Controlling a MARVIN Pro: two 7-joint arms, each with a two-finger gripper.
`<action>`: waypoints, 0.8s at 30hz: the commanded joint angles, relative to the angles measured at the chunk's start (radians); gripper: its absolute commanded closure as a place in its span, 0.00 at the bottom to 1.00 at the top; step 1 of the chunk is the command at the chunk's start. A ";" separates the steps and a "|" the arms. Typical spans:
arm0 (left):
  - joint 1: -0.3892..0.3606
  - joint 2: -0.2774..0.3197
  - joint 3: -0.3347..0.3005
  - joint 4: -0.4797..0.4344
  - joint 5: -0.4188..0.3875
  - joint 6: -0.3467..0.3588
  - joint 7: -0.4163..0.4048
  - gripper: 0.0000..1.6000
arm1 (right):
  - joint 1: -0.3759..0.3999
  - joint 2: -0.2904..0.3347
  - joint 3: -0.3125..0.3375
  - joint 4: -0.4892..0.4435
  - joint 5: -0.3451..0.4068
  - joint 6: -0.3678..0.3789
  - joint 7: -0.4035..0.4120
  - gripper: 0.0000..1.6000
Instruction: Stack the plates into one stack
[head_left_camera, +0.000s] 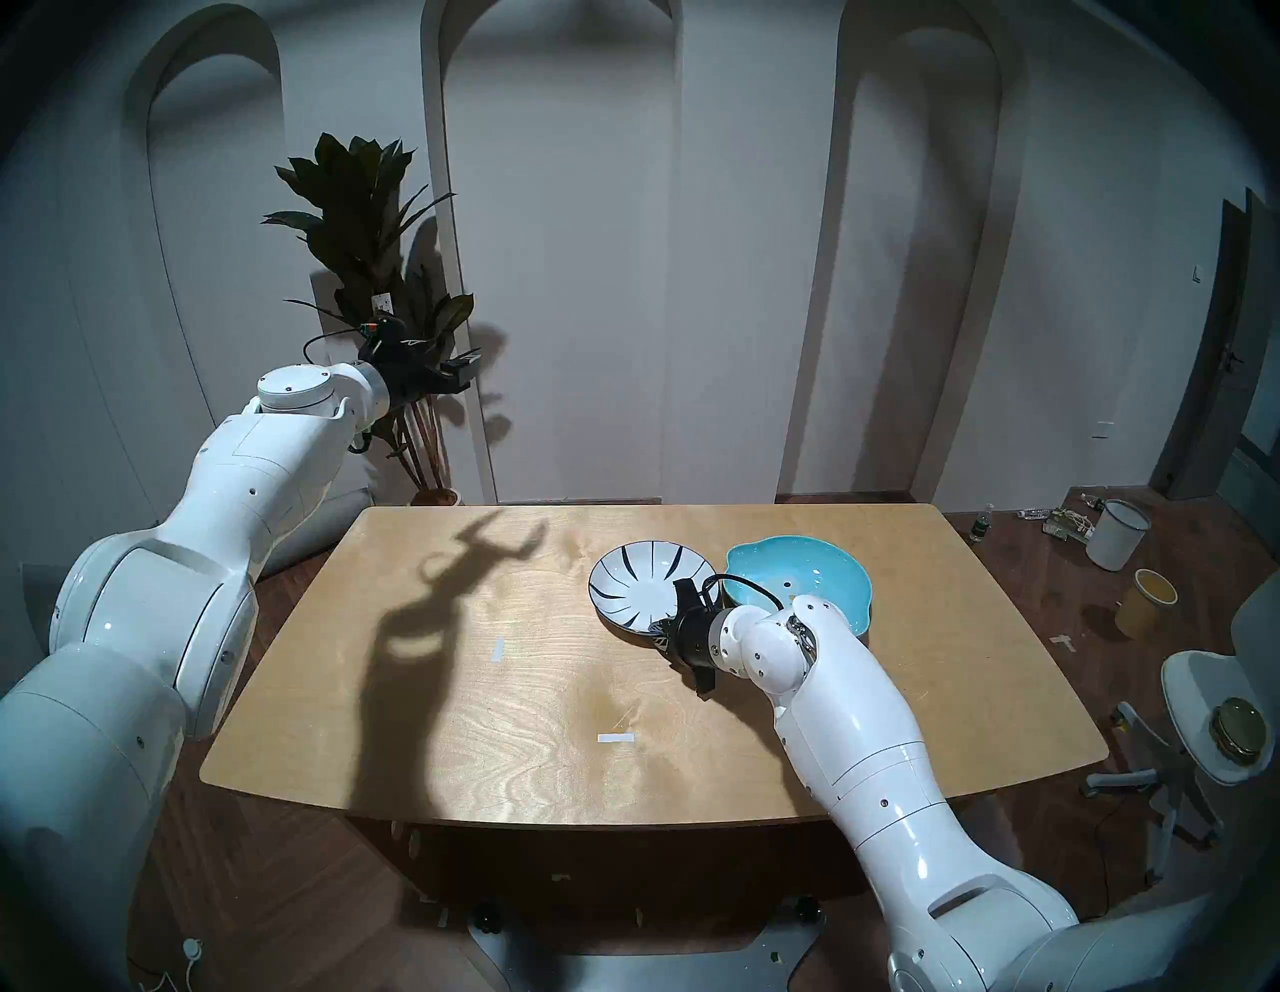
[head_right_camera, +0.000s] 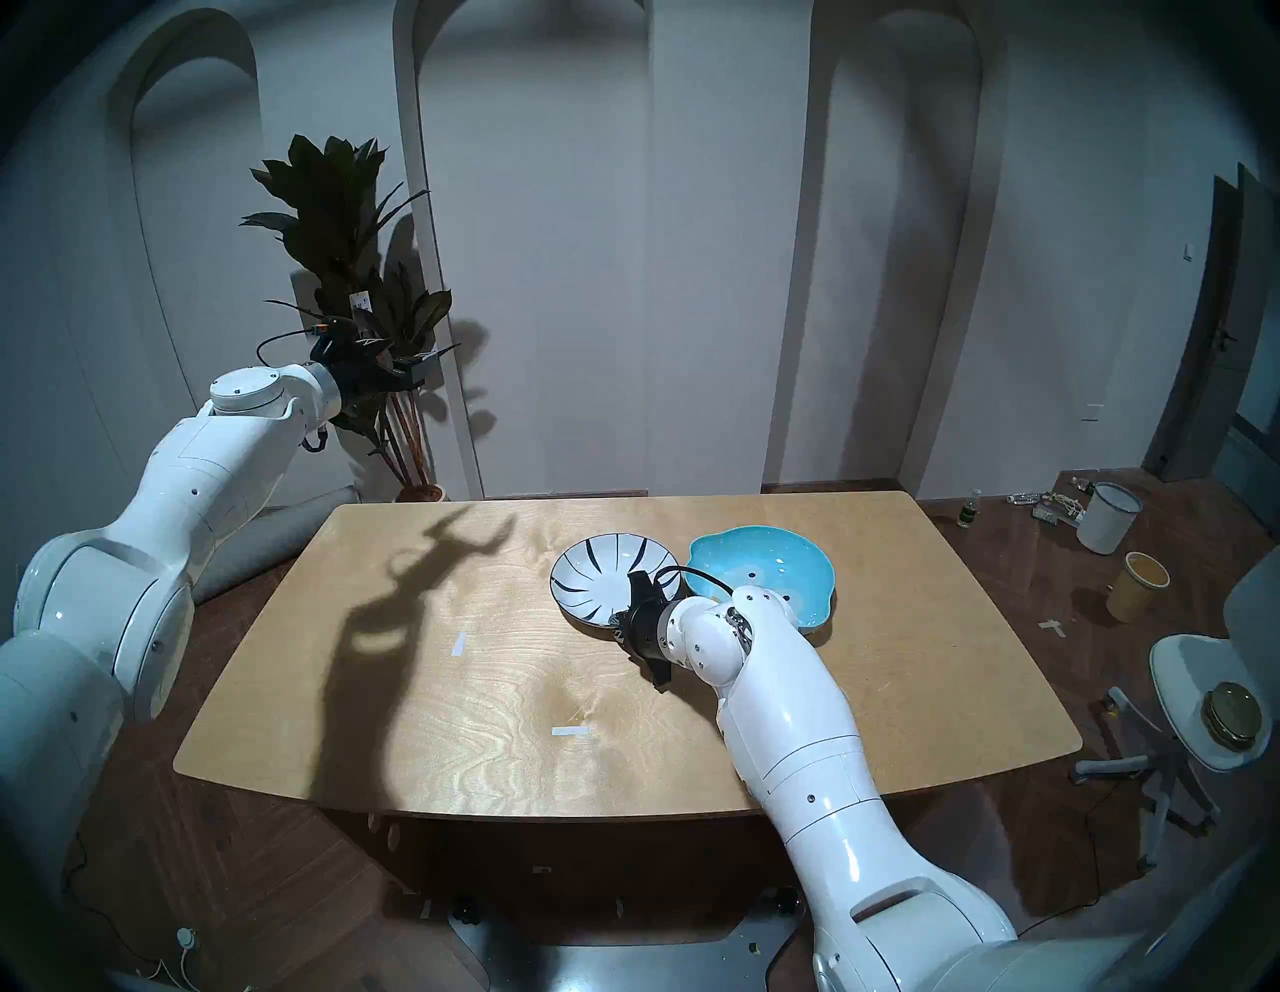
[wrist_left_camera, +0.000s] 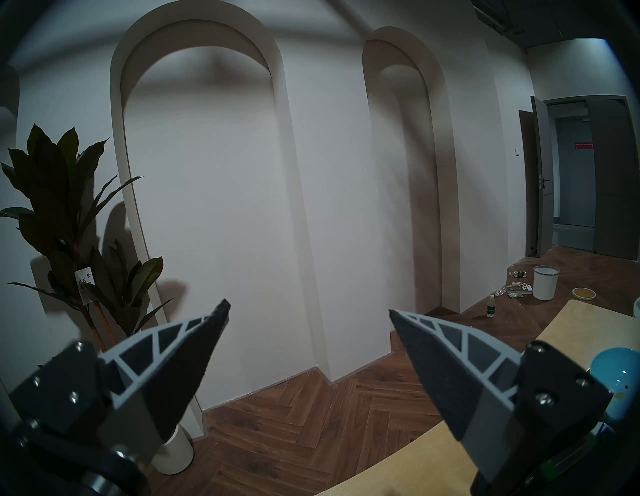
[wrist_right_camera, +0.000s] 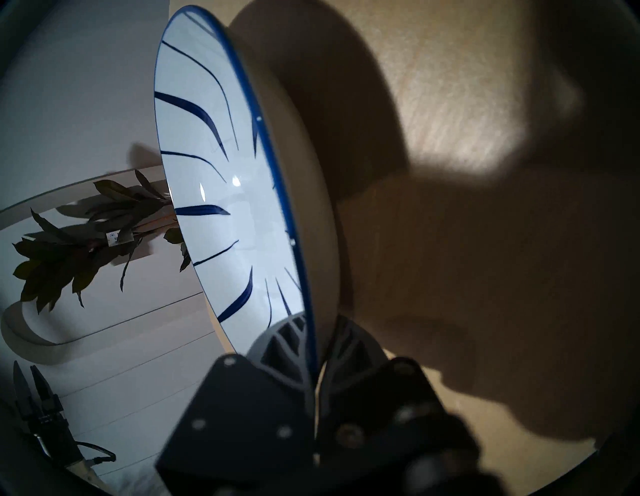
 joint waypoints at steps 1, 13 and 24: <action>-0.036 0.001 -0.007 -0.010 0.000 -0.006 0.000 0.00 | 0.004 0.039 -0.073 -0.034 -0.113 0.014 0.066 1.00; -0.037 0.001 -0.007 -0.008 0.001 -0.007 -0.001 0.00 | -0.030 0.054 -0.109 -0.037 -0.217 -0.035 0.216 1.00; -0.036 0.001 -0.008 -0.009 0.002 -0.006 -0.001 0.00 | -0.069 0.036 -0.064 -0.072 -0.168 -0.059 0.305 1.00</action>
